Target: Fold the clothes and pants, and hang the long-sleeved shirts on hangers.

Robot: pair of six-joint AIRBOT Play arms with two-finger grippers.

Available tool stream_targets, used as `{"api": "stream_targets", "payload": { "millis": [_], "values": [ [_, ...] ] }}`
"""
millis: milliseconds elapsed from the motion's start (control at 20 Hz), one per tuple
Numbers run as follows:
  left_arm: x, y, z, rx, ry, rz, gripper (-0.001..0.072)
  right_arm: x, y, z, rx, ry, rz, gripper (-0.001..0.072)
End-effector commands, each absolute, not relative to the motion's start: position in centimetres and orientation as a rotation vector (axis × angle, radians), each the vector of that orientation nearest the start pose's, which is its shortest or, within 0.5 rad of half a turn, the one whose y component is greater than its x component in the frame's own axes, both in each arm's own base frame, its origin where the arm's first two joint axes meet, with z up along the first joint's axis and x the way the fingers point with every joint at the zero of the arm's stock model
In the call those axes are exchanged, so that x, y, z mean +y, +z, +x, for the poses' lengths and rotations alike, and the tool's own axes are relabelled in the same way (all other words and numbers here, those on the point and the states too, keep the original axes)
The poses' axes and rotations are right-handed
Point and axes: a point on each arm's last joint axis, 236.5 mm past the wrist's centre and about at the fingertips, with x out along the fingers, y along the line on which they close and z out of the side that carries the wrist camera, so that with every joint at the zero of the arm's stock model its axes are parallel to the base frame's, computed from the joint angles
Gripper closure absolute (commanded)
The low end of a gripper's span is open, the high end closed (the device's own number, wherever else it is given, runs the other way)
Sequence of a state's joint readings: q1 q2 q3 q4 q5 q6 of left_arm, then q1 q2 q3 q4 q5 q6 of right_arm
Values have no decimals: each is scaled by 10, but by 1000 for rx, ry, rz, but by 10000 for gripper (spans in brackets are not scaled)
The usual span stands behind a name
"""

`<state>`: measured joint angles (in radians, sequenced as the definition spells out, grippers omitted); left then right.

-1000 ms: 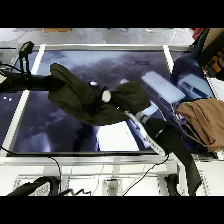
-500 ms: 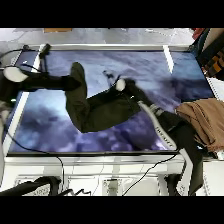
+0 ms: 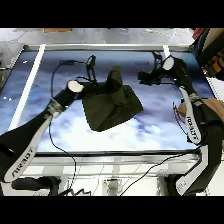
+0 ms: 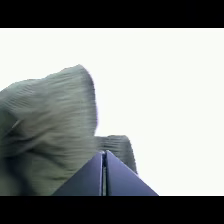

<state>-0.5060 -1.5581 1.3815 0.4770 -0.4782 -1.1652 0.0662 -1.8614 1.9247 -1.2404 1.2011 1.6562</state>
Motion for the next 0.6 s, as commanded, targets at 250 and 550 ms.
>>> {"api": "stream_targets", "payload": {
  "millis": [250,550],
  "values": [
    [-371,118,480,602,-673,-578,-2,32,23,557,1121,208,206,666],
    [-360,118,485,613,-670,-582,-1,150,40,516,1041,879,398,633]
  ]
}}
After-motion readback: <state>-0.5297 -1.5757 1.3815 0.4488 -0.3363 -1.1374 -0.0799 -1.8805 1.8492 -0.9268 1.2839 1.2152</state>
